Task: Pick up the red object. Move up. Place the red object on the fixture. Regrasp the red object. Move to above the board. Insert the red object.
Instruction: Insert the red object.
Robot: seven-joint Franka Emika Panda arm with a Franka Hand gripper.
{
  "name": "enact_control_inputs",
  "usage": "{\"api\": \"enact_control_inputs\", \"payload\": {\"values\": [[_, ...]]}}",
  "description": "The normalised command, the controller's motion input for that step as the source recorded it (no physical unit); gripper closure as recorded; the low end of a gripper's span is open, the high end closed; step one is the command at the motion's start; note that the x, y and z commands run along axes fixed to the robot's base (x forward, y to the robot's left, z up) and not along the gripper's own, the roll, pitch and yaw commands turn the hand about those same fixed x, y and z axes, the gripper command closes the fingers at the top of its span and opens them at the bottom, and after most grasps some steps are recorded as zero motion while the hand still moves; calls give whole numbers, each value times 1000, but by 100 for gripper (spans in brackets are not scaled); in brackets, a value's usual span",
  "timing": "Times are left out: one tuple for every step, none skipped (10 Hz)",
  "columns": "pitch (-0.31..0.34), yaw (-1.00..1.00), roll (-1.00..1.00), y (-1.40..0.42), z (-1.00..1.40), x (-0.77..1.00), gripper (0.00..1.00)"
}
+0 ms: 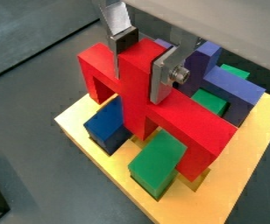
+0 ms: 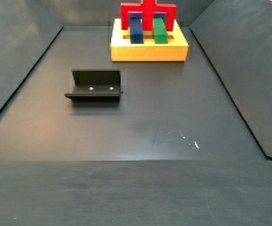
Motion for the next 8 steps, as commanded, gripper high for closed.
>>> {"api": "enact_control_inputs", "payload": {"values": [[0, 0, 104, 0, -171, -89, 100], [0, 0, 93, -3, -146, -114, 100], [0, 0, 96, -31, -129, -80, 100], [0, 0, 40, -66, -94, 3, 100], [0, 0, 23, -123, -77, 146, 100], [0, 6, 56, -91, -137, 114, 100], [0, 9, 111, 0, -271, 157, 100], [0, 17, 114, 0, -314, 69, 100]]}}
